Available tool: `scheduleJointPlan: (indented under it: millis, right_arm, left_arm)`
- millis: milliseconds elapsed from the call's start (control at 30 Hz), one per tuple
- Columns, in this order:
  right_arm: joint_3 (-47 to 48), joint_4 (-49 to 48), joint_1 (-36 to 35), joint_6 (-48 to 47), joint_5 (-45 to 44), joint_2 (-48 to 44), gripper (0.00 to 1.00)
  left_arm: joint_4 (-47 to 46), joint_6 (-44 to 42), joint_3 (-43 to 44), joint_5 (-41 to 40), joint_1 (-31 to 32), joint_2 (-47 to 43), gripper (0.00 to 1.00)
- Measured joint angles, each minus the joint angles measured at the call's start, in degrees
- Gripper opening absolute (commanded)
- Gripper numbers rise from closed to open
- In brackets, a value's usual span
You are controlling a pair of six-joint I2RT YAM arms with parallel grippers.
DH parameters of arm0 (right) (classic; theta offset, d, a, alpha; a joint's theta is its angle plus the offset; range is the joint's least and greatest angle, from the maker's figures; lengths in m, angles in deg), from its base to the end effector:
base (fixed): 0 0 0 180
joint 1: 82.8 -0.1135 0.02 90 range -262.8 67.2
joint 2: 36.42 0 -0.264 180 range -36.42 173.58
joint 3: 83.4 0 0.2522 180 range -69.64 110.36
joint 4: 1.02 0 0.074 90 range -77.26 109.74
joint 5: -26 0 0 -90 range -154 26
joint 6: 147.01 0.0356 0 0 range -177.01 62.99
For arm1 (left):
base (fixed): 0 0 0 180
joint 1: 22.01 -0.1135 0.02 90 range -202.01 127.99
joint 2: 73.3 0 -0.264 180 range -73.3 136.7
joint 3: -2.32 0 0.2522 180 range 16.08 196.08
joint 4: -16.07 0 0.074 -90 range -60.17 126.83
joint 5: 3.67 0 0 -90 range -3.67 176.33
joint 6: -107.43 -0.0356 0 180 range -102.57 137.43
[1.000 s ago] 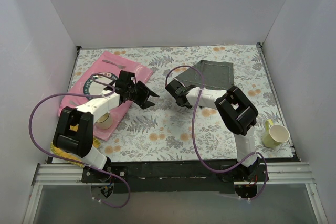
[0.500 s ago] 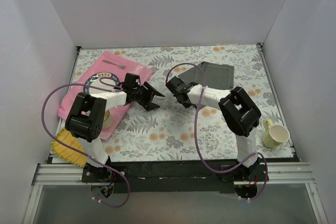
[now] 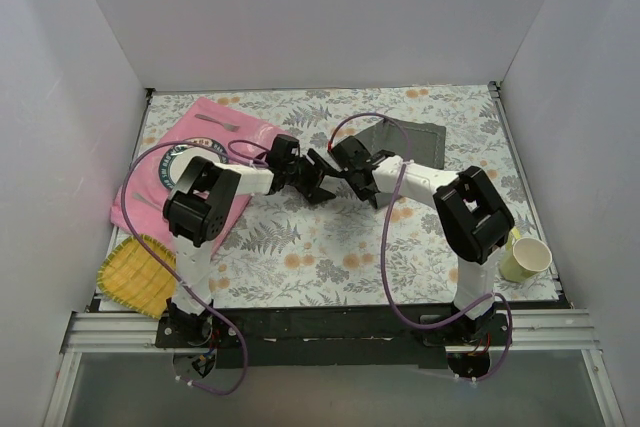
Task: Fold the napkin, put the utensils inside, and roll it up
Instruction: Roll the napkin with the utensil
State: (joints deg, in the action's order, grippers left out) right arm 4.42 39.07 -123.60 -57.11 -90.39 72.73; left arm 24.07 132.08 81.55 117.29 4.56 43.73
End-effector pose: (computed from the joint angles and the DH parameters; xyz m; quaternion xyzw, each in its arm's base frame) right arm 0.3072 0.2443 0.1782 -0.2768 0.9037 -0.1238 0.3022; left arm 0.3604 -0.2007 0.1192 0.5485 -0.7117 0.4241 0.1129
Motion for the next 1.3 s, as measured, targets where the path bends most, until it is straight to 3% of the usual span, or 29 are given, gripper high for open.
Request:
scheduleJointPlan:
  millis: [300, 667, 833, 1300]
  right_arm:
    - [-1.2, -1.6, 2.2, -0.3, 5.1, -0.7, 0.01]
    - [4.7, 2.1, 2.3, -1.7, 7.1, 3.1, 0.38]
    - [8.5, 3.8, 2.3, -1.8, 7.0, 3.8, 0.47]
    - [11.6, 3.9, 2.3, -4.5, 7.8, 8.8, 0.41]
  left_arm:
    - [-3.5, 0.7, 3.5, 0.2, 0.6, 3.6, 0.62]
    - [4.4, 0.6, 4.4, -3.9, 0.0, 1.4, 0.58]
    - [8.0, 0.4, 4.4, -4.7, -0.9, -0.3, 0.54]
    - [12.6, 0.2, 3.5, -5.3, -3.3, -6.1, 0.52]
